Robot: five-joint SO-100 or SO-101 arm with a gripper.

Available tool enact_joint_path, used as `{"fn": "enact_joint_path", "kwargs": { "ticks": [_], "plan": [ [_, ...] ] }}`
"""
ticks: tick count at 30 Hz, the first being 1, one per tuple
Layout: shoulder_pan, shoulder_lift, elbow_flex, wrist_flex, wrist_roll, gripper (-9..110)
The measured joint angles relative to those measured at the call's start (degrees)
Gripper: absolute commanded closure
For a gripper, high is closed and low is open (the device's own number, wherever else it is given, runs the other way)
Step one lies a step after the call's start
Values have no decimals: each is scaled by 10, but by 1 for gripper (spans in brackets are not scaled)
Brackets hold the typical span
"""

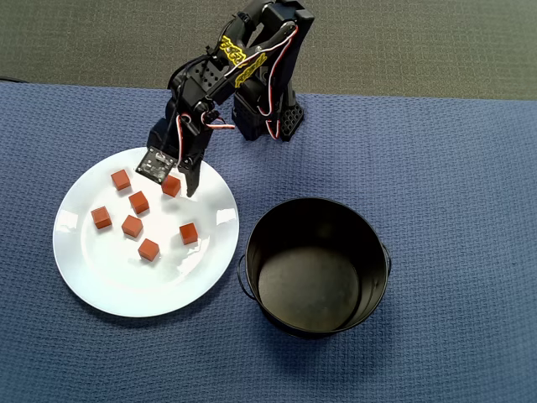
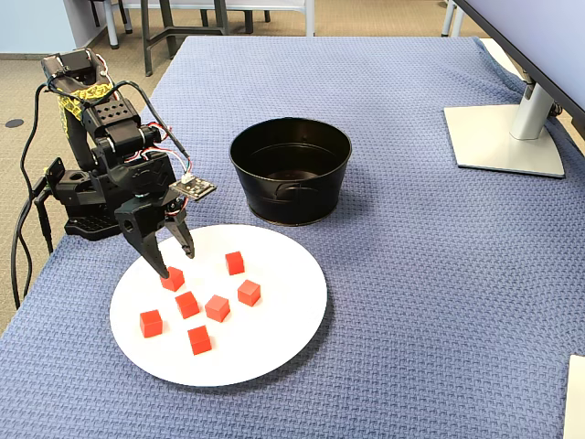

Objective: Pick up the red cubes from the white plate and place them in the black recipient

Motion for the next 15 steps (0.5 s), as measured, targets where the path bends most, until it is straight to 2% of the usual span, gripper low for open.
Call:
{"fn": "enact_joint_path", "kwargs": {
  "ticks": [15],
  "plan": [
    [-7, -36, -1, -33, 0, 79]
  ]
}}
